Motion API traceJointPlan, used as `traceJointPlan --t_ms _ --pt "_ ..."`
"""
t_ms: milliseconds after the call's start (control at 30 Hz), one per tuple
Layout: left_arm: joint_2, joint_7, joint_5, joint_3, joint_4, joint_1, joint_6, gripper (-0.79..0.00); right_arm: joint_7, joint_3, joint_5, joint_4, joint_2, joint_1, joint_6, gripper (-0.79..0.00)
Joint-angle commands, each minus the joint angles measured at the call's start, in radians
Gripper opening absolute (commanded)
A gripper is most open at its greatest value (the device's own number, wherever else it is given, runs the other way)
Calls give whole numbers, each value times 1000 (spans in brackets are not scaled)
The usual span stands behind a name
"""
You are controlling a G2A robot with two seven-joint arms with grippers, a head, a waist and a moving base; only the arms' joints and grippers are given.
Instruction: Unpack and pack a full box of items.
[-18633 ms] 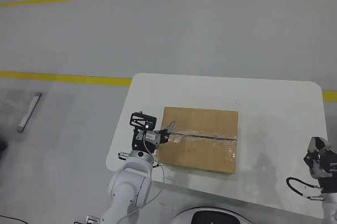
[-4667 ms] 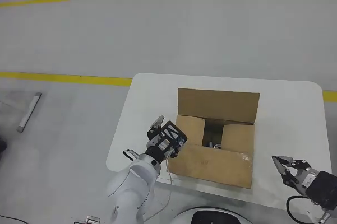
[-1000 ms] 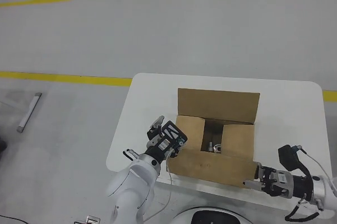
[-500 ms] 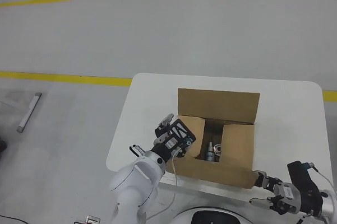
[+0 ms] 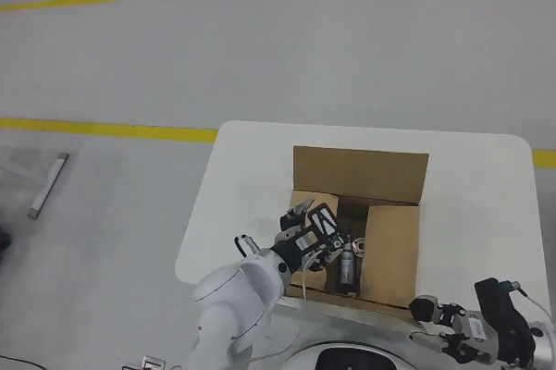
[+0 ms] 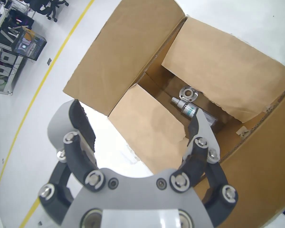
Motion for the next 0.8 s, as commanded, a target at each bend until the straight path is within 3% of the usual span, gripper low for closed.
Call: traceJointPlan --t_ms 0,233,633,667,700,733,767 --pt "3 -15 -25 1 -14 7 -15 0 -1 0 2 -1 3 -1 0 -212" --pt "19 -84 -125 3 -41 45 -95 0 2 11 39 3 16 2 0 -194" --pt "71 -56 -142 24 -45 59 -124 0 -48 75 200 90 37 17 1 -209" --pt "76 -53 -141 25 -46 61 -127 0 -51 82 221 100 39 18 3 -249" --pt "81 -52 -143 25 -49 62 -128 0 -62 93 243 117 40 22 29 -348" --pt "86 -52 -148 24 -53 65 -128 0 -71 105 252 131 40 27 72 -471" --pt "90 -52 -154 23 -56 67 -128 0 -75 113 243 129 41 36 113 -662"
